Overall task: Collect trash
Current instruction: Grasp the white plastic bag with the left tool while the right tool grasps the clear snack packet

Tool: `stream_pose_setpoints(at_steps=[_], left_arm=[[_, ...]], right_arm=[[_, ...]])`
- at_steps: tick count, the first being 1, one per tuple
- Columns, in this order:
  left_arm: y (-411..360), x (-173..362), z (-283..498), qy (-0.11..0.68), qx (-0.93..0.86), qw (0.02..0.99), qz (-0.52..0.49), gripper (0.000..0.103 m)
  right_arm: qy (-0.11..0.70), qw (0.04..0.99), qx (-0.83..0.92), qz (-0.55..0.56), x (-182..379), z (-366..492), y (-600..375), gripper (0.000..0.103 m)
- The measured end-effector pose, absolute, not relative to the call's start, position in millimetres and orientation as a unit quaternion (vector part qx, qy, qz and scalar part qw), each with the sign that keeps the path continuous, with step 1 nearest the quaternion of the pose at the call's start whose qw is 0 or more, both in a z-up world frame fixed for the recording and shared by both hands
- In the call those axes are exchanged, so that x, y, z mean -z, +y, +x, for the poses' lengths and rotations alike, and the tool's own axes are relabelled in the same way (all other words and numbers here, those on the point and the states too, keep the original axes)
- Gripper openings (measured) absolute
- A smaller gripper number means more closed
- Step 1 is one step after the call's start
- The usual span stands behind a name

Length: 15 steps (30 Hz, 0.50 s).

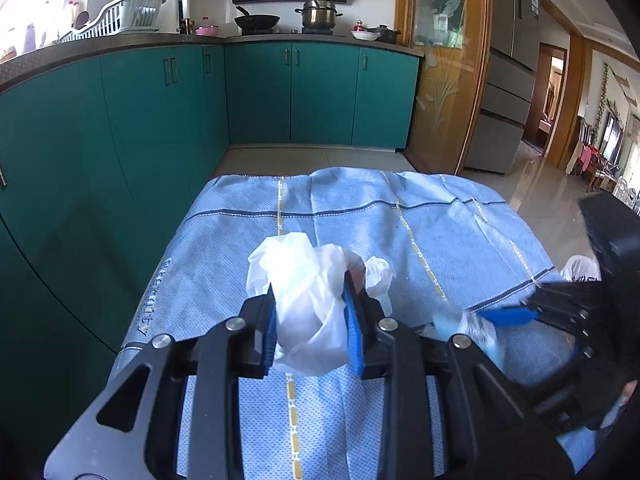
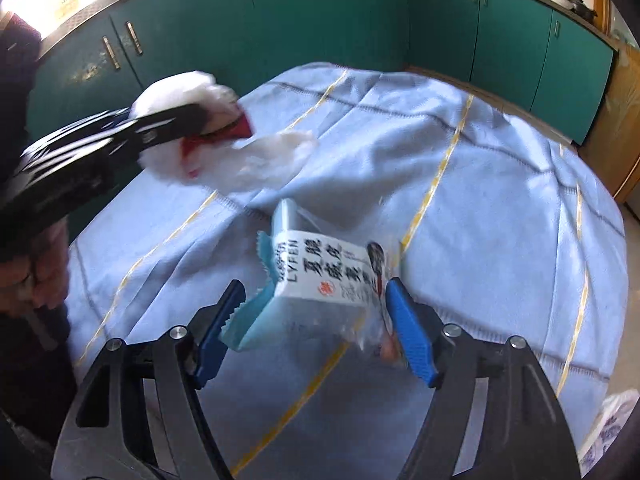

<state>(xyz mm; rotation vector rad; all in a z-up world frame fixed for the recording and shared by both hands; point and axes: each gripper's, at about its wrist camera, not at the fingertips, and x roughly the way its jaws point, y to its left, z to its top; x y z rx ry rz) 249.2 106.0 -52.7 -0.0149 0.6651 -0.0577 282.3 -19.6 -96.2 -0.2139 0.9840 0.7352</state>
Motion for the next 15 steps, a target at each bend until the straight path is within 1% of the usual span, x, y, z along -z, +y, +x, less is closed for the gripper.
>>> stream_pose_setpoints(at_steps=[8,15], left_arm=[[95,57,244,0.332,0.042,0.942,0.001,0.029],[86,66,240,0.349,0.056,0.935,0.004,0.03]], right_arm=[[0.464,0.819,-0.313,-0.126,100,233,-45,0.072],[0.472,0.83,-0.286,-0.088,105,231,-72,0.075]])
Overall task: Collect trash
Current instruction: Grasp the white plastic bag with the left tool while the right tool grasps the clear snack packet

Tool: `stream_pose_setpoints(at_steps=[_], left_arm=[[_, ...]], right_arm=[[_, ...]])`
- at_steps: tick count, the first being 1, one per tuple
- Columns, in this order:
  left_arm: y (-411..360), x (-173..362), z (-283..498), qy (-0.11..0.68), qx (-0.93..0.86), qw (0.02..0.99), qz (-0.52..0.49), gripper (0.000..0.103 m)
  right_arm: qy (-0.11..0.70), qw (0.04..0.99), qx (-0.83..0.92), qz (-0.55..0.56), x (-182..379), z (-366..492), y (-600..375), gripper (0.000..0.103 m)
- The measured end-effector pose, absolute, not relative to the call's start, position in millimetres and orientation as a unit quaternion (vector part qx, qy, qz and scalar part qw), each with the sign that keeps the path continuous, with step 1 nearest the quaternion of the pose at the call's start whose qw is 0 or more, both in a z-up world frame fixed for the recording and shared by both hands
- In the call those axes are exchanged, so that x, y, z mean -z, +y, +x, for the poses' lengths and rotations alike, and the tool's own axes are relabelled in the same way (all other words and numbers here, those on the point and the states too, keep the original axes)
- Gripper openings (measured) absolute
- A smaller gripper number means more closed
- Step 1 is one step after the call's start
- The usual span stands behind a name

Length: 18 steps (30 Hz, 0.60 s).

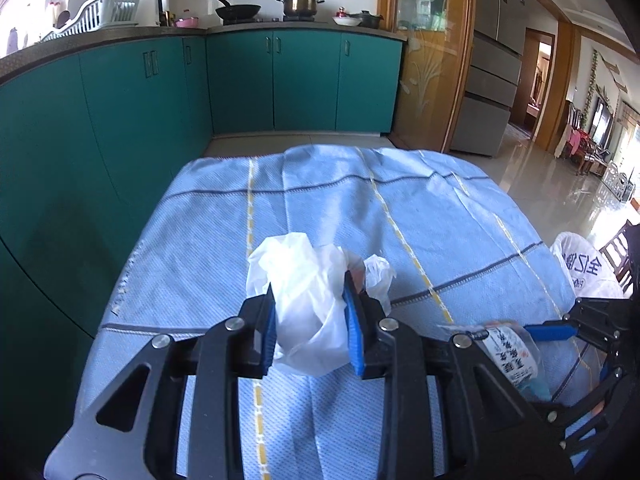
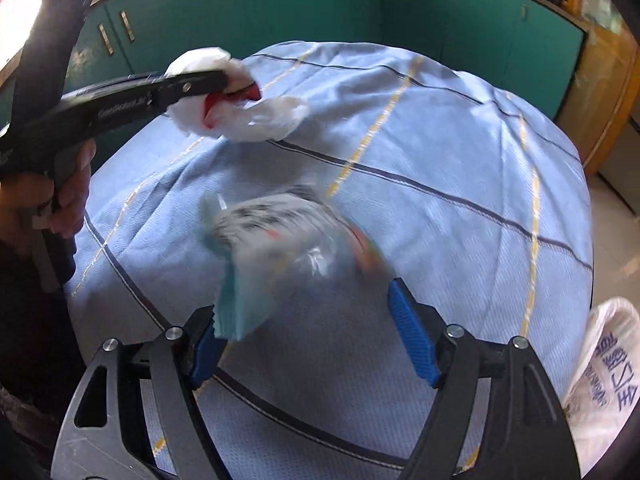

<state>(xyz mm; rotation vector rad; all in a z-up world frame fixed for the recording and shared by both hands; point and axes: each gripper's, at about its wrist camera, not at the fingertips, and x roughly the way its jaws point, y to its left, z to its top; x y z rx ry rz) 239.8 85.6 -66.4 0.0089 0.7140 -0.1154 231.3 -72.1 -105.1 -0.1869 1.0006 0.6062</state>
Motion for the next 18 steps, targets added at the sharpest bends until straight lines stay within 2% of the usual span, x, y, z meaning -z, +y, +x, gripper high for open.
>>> stream_pose_setpoints(at_steps=[7,18], left_arm=[[75,76,240,0.362,0.062,0.93,0.018,0.03],[72,79,240,0.365,0.061,0.929,0.027,0.032]], right_arm=[[0.464,0.834,-0.282,-0.101,107,233,-69,0.087],[0.429,0.856,-0.26,-0.127,97,226,-70,0.087]])
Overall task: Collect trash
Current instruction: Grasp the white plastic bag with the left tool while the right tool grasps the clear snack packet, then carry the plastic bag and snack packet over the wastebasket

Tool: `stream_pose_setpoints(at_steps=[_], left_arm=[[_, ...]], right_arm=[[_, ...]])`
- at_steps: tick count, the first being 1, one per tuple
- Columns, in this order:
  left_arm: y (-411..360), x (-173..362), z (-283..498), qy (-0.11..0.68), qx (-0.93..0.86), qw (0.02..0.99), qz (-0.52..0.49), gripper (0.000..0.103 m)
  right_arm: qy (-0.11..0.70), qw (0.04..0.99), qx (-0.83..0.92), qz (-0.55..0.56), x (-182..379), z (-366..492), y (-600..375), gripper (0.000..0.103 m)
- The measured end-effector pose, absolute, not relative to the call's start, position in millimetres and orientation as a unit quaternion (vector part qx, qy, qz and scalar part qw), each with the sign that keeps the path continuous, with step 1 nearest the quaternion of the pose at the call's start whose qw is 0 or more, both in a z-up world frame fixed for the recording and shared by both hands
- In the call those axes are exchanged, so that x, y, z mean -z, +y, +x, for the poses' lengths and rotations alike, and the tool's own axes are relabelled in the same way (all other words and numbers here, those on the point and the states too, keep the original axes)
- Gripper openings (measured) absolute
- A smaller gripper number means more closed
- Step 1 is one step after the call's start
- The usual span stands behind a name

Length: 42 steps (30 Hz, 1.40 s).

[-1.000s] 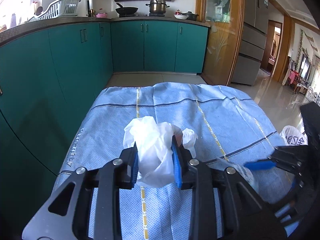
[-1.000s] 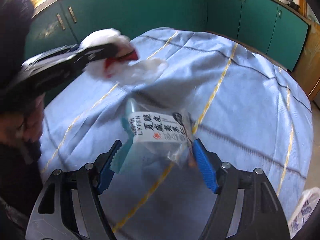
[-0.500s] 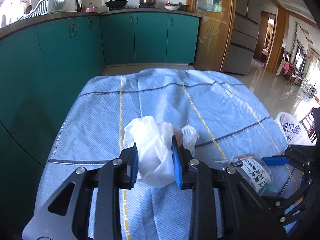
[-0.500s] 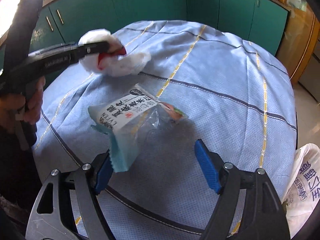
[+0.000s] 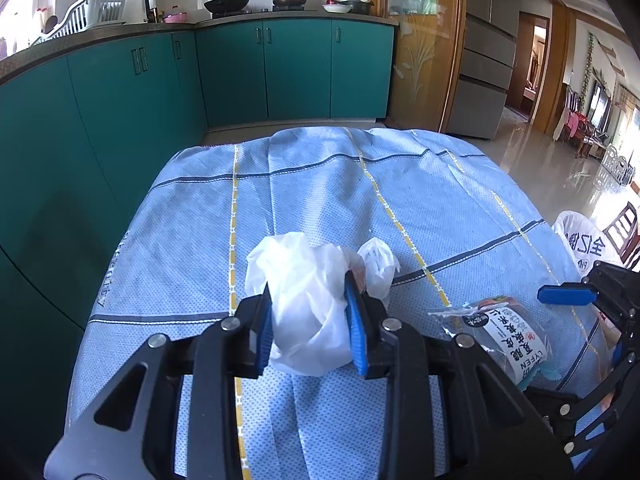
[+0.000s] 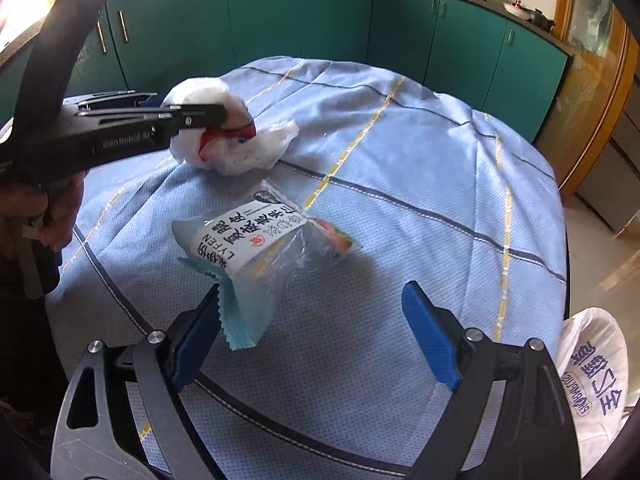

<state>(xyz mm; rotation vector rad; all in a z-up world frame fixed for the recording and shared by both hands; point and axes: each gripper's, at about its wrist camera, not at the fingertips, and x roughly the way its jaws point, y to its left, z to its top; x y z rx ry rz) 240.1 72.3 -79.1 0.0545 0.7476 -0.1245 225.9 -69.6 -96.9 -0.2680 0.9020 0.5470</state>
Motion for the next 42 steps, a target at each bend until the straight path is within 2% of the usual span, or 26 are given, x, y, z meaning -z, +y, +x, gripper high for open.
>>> stream_pose_setpoints(at_steps=[3,6,10,11,15,17,18,20,26,42], left_arm=[[69,82,241,0.368,0.061,0.927,0.034,0.037],[66,85,242,0.372,0.062,0.925,0.038,0.047],[66,86,245,0.379,0.064,0.923,0.029,0.074],[66,88,246,0.381,0.062,0.922,0.027,0.077],[68,96,252,0.392,0.053,0.918,0.028,0.077],[70,99,254,0.396,0.051,0.917,0.028,0.075],[70,99,254,0.396,0.05,0.917,0.028,0.072],[71,100,255,0.398,0.048,0.916,0.026,0.061],[74,97,254,0.392,0.048,0.919,0.016,0.043],[33,32,204,0.252,0.046,0.965,0.062,0.042]], right_arm=[[0.424,0.86,-0.253,-0.131,98,227,-68,0.087],[0.407,0.864,-0.269,-0.125,94,223,-62,0.087],[0.395,0.86,-0.3,-0.12,92,222,-46,0.087],[0.393,0.86,-0.303,-0.121,92,226,-39,0.087],[0.397,0.855,-0.313,-0.116,98,235,-28,0.086],[0.406,0.85,-0.316,-0.114,102,235,-27,0.072],[0.406,0.851,-0.311,-0.116,103,235,-28,0.072],[0.416,0.846,-0.314,-0.111,106,236,-29,0.052],[0.405,0.858,-0.301,-0.091,101,232,-40,0.052],[0.267,0.942,-0.204,-0.014,38,181,-154,0.052]])
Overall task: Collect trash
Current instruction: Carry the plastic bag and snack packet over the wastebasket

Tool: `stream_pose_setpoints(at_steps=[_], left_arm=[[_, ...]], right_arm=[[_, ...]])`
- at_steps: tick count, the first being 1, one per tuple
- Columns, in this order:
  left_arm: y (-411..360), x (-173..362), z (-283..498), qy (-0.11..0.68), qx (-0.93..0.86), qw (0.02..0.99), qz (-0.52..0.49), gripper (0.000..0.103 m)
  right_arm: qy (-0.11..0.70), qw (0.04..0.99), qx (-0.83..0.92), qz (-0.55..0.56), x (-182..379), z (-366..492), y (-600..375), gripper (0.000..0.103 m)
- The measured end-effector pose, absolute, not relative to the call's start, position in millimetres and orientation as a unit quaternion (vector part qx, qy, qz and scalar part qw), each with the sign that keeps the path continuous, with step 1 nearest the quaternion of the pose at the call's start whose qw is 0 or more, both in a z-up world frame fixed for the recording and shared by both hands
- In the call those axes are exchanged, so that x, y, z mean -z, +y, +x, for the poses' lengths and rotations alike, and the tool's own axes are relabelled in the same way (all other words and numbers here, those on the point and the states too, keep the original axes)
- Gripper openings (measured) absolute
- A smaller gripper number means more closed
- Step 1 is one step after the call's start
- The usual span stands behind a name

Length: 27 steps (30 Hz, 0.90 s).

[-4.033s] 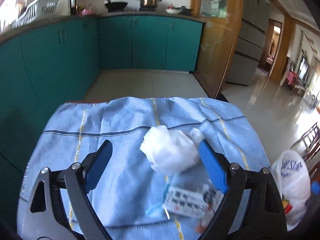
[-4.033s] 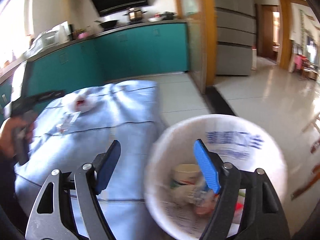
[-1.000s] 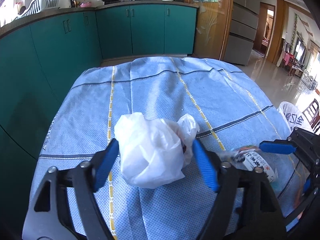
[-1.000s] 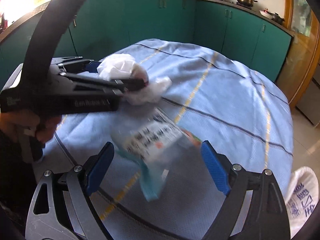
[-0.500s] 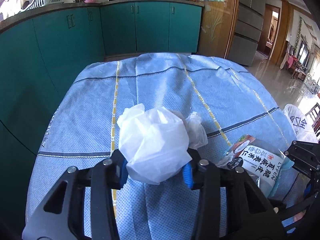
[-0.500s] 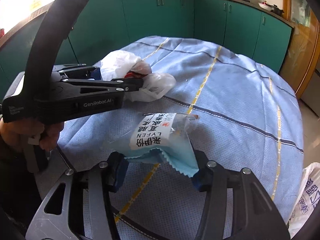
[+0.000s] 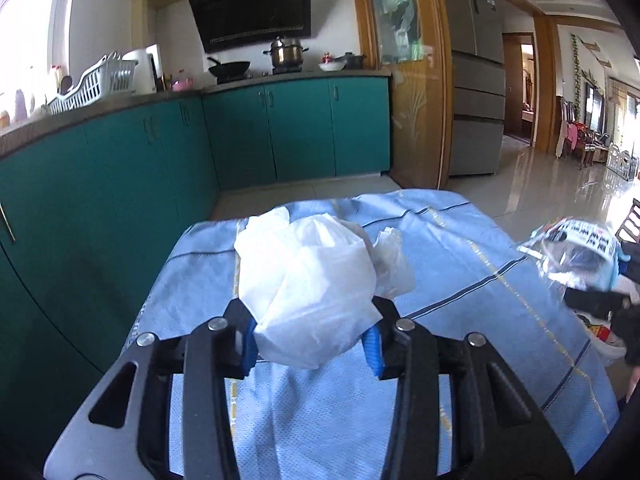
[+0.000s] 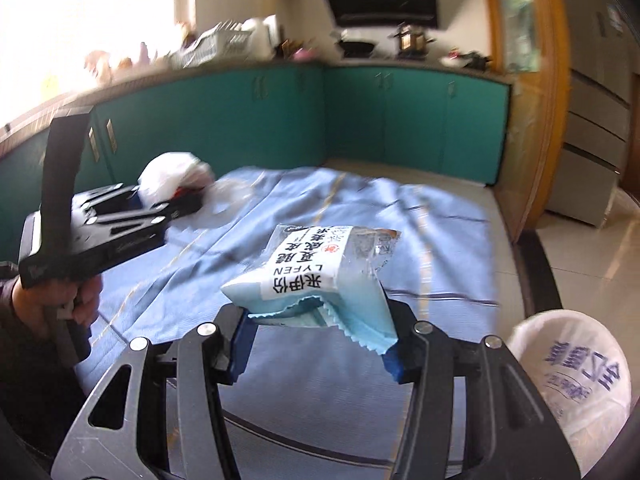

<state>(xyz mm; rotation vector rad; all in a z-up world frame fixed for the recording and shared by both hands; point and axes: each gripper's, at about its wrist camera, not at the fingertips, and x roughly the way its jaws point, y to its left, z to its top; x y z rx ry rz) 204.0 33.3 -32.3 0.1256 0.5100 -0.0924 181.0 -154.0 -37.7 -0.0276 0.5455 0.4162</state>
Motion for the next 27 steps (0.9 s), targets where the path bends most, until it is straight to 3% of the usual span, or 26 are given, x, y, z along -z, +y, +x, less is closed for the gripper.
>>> stream_pose_setpoints(at_steps=[15,27], left_arm=[[-126,6,194,0.249,0.21,0.944,0.052,0.042],[-274,52,195,0.292,0.293,0.905,0.101,0.042]], right_arm=[[0.249,0.959,0.034,0.127,47,120,-345,0.052],[0.242,0.957,0.063,0.148,54,98,-370,0.052]])
